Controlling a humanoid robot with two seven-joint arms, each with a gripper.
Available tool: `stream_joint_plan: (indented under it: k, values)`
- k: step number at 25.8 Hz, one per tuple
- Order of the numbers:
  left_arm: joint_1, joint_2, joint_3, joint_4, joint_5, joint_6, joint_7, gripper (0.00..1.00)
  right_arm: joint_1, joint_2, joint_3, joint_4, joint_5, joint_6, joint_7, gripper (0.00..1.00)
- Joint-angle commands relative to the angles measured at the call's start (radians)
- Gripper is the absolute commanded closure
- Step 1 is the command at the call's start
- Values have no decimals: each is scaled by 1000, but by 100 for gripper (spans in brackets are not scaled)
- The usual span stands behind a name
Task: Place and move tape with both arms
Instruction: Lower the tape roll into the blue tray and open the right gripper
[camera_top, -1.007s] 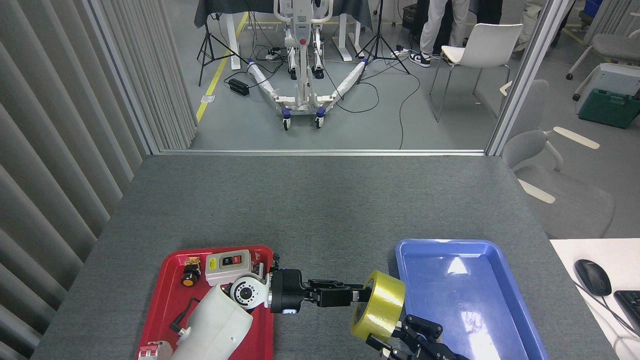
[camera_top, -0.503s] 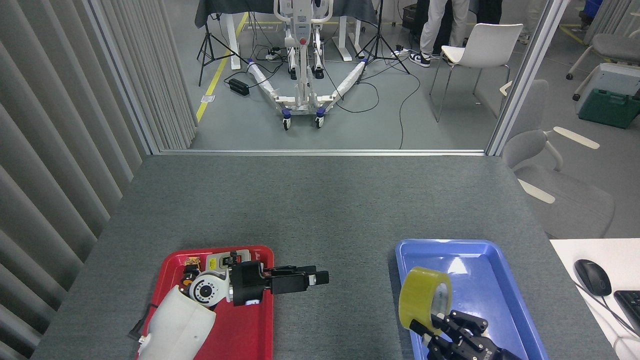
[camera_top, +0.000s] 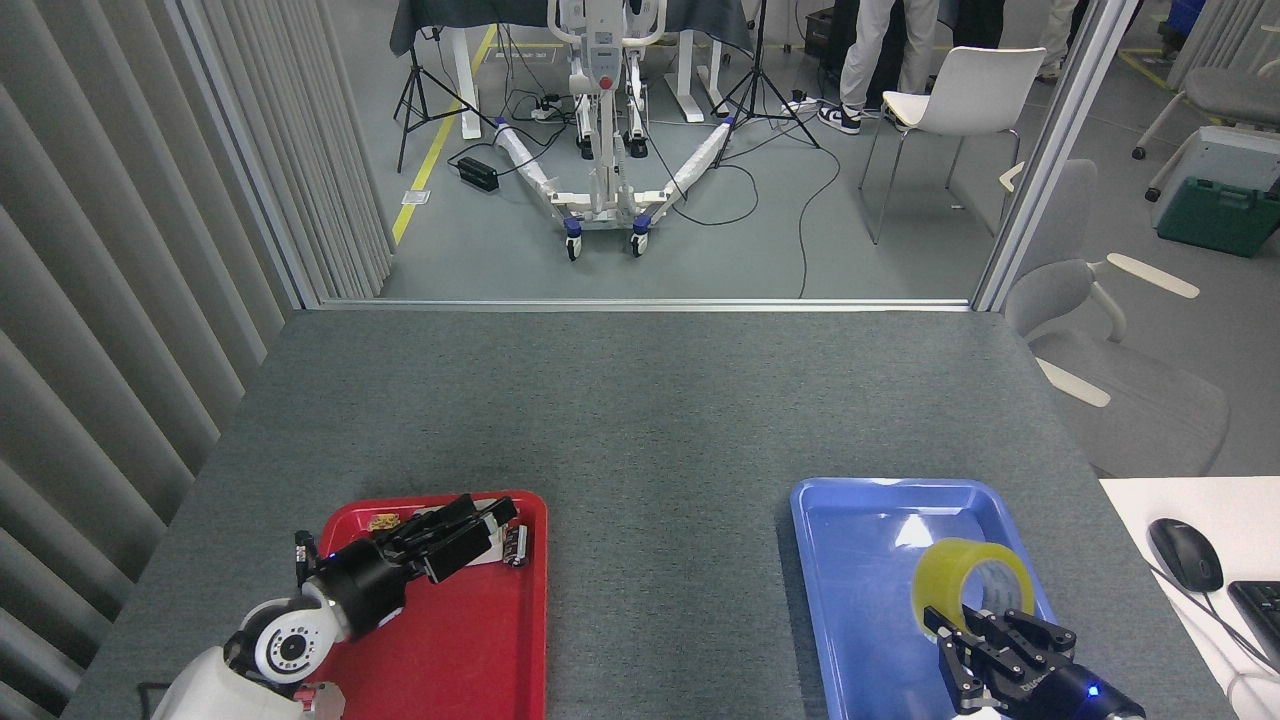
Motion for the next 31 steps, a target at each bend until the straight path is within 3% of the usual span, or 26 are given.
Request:
stream_joint_plan:
  k: [1,6,8,14,17,19,20,22,23,31]
  values:
    - [81,26,43,-97,-149,137,83,6,-38,-4,8,13,-8,97,89,100]
    - [179,43,37,-233,-399,488,193,6,-44,-4,19,15,-5,181,207,100]
    - [194,43,20,-239,-472,559,287,6,-55,-3,55,24,-6,217,212,100]
    - [219,46,16,-228,-515,550,460,2,-142,3,150,82,-9,272,203,100]
    - [243,45,14,-232,-661,548,555,2,-145,16,153,81,-26,266,201,100]
    - [245,45,14,-228,-702,548,557,1,-145,23,153,82,-26,269,203,100]
    - [243,45,14,-228,-699,547,554,1,-144,23,154,82,-28,278,203,88]
    - [245,45,16,-230,-681,547,554,1,-141,25,153,82,-28,287,198,23]
    - [243,42,16,-228,-672,548,554,1,-139,25,153,81,-28,280,197,0]
    - [240,42,16,-218,-555,550,569,1,-136,28,142,75,-26,244,126,0]
